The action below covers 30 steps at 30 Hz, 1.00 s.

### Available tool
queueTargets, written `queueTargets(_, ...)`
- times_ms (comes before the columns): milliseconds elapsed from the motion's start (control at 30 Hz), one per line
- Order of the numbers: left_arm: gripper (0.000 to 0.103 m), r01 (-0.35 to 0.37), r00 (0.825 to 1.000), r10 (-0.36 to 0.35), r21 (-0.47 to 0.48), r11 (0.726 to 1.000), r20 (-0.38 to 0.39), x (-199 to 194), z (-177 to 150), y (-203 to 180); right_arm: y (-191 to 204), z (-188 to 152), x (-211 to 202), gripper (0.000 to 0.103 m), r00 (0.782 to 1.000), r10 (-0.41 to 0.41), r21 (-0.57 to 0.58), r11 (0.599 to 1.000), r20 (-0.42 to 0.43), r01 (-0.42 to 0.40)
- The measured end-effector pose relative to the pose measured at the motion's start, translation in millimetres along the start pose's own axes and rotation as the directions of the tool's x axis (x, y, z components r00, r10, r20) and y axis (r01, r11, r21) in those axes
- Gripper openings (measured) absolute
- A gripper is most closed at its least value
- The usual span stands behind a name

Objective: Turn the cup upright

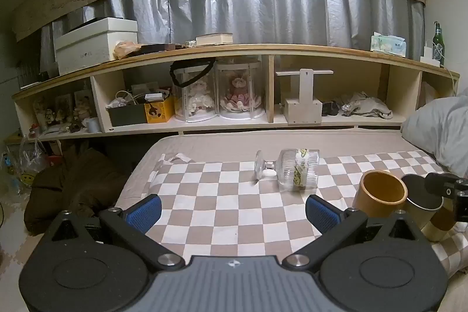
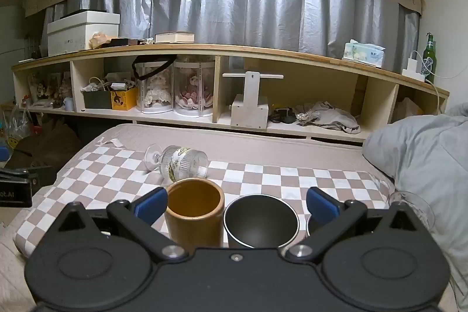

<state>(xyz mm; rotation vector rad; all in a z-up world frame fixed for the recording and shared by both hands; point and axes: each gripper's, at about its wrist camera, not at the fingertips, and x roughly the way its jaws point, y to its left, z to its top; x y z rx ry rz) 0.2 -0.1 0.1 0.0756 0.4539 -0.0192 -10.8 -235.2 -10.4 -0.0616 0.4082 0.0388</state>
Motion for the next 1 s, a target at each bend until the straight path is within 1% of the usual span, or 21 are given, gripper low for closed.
queueTargets(1000,0.103,0.001,1.000,-0.001,-0.004,1.000,0.003,0.0,0.0,0.3,0.1,0.2,-0.4,0.102,1.000,-0.001,-0.001,1.000,0.000,0.001)
